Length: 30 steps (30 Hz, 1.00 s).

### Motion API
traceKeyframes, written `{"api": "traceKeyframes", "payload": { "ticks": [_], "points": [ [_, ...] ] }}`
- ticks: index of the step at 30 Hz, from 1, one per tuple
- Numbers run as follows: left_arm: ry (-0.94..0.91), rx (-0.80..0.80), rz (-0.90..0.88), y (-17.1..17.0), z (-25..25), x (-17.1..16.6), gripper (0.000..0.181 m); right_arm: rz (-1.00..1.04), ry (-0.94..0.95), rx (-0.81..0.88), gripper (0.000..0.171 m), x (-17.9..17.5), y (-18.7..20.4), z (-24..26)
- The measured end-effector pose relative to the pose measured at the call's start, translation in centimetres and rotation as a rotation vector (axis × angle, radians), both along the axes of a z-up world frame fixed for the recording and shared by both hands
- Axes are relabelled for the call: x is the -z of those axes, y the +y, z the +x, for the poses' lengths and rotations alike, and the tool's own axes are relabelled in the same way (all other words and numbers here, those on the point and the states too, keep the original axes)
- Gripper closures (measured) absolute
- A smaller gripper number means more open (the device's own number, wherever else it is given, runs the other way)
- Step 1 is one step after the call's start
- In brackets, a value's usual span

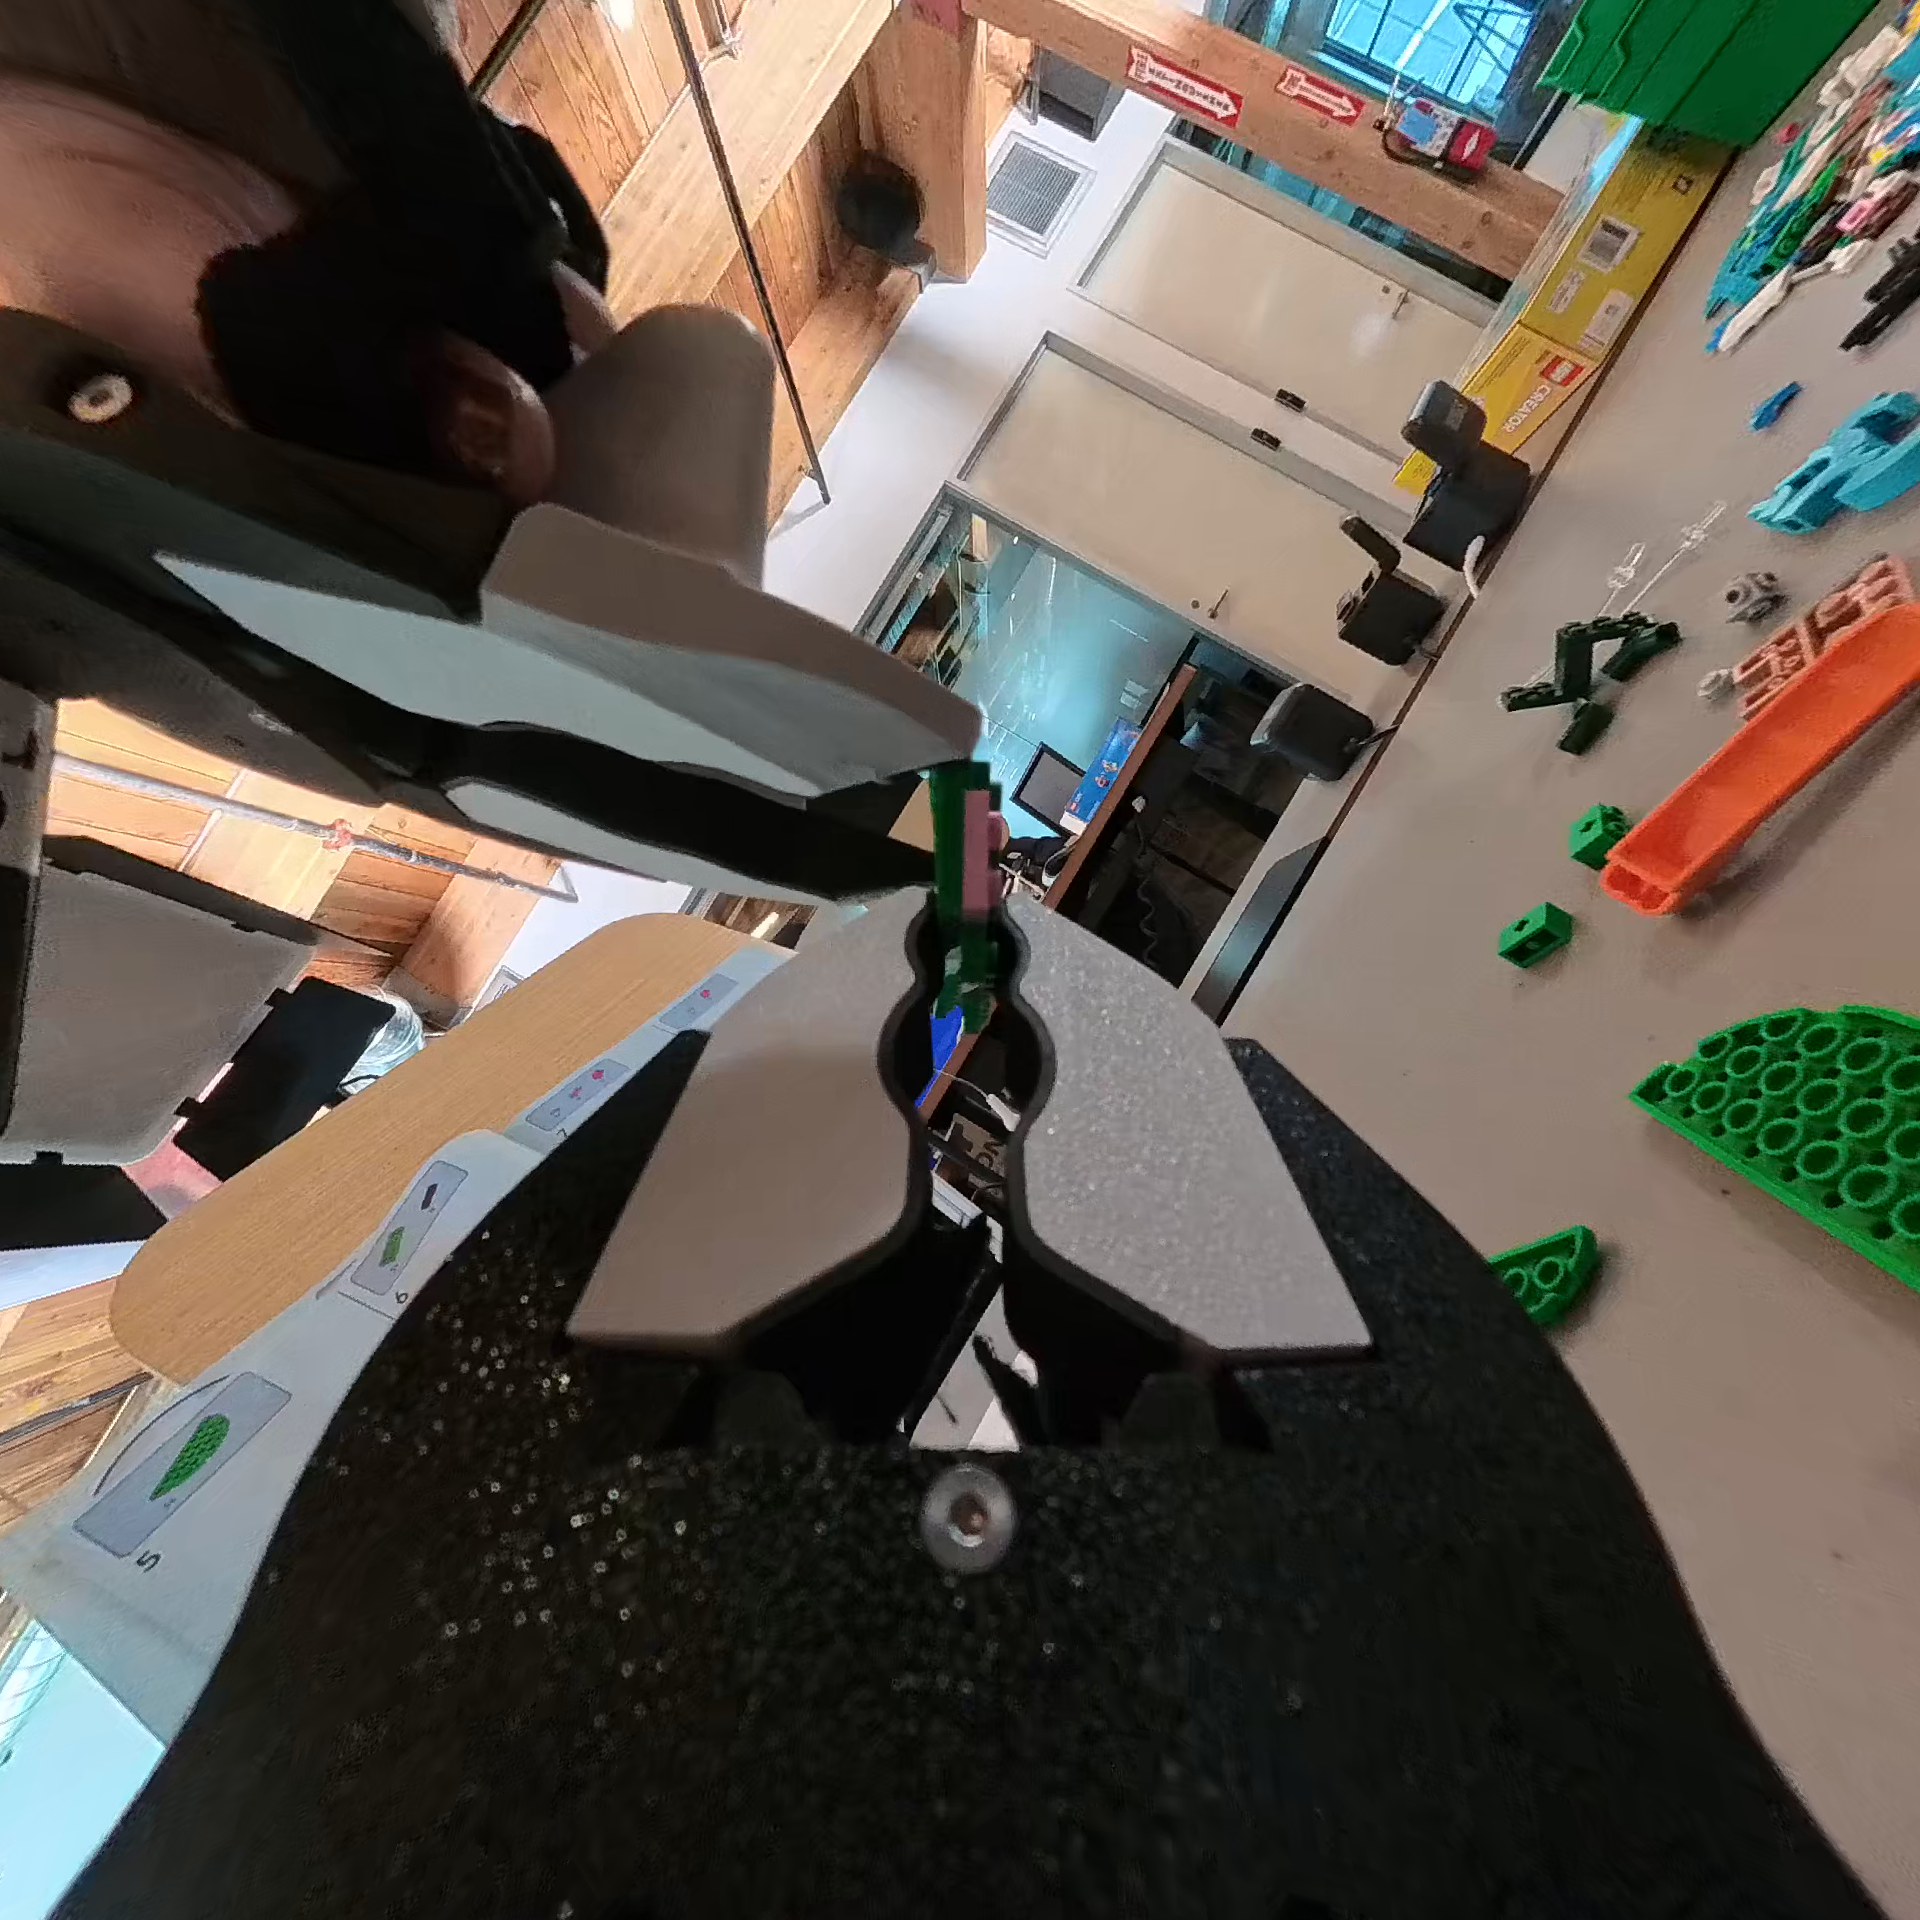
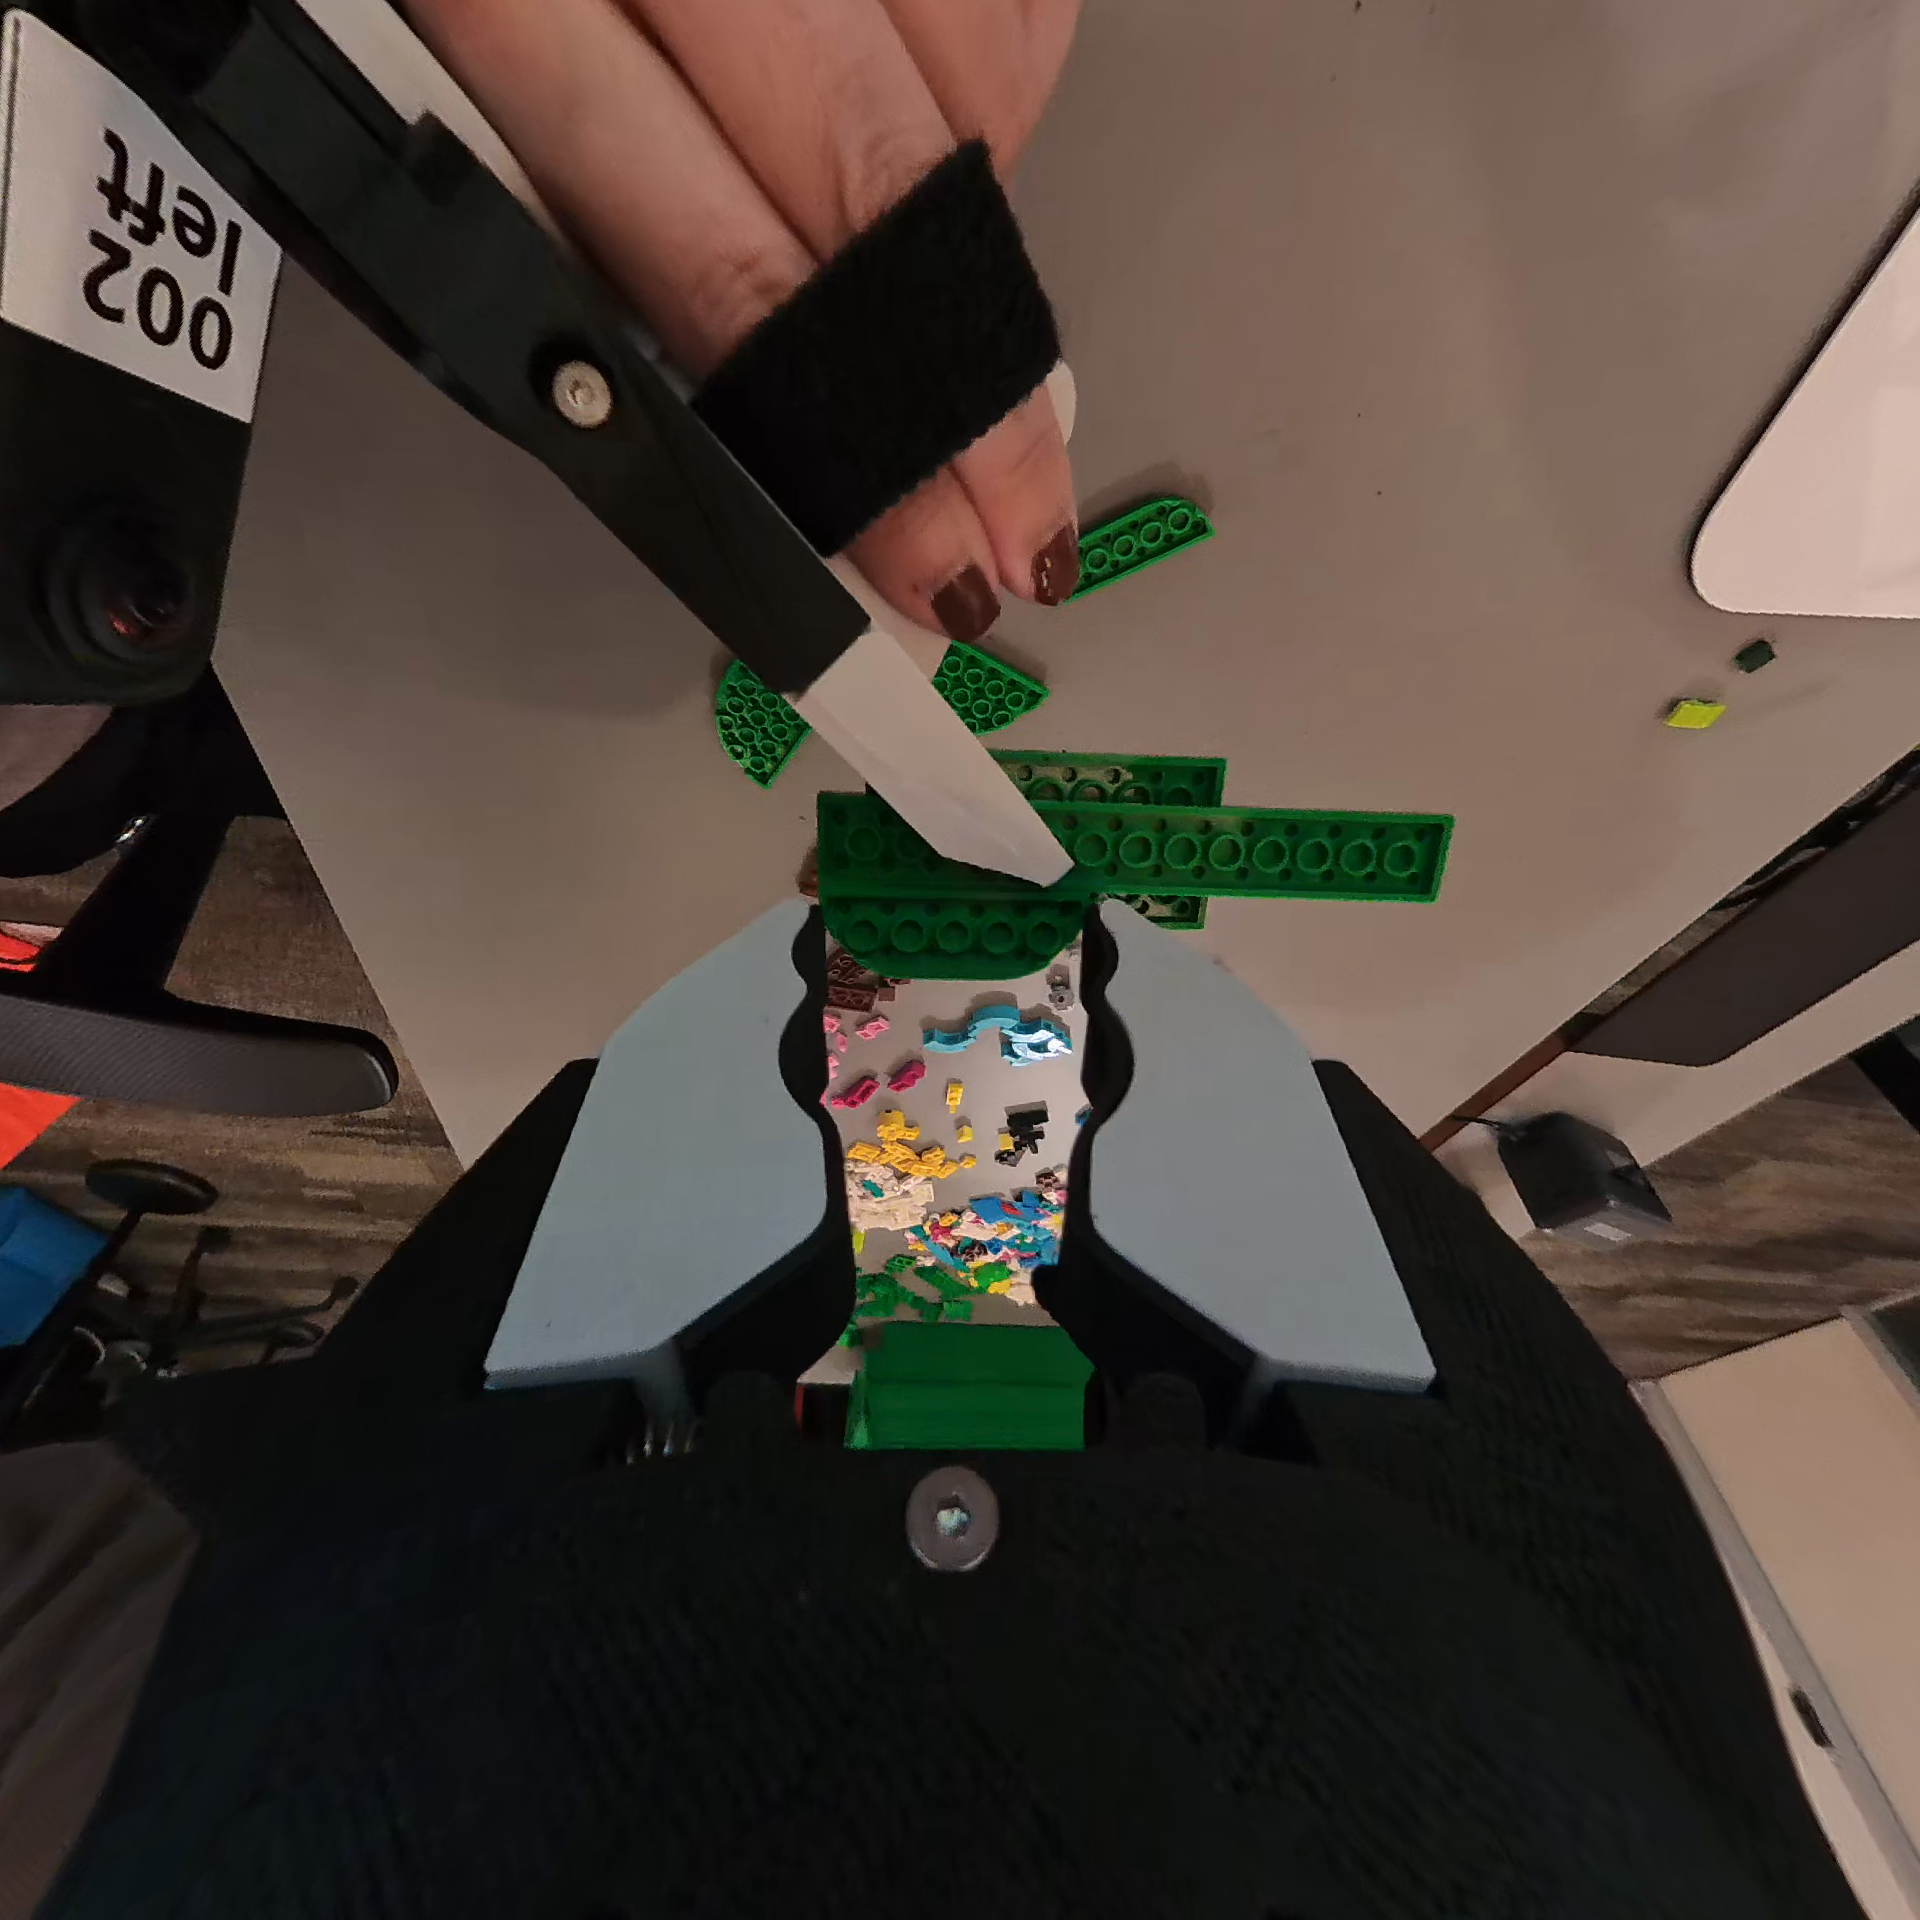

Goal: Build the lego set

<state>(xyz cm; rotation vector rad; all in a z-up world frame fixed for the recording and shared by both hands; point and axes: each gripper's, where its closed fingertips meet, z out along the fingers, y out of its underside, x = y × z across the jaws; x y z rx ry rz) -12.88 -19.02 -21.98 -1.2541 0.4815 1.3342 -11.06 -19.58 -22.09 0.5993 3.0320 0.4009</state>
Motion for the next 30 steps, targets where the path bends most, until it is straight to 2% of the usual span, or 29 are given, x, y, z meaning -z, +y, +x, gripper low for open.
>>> {"api": "traceKeyframes", "payload": {
  "ticks": [1, 30],
  "points": [
    [-0.002, 0.002, -0.002, 0.02, -0.01, 0.05, 0.174, 0.006, 0.002, -0.004, 0.126, 0.03, 0.03, -0.03],
    [-0.015, 0.016, -0.018, 0.19, 0.1, 0.42, 0.174, 0.059, 0.003, -0.023, 0.126, 0.12, 0.21, -0.17]
  ]
}}
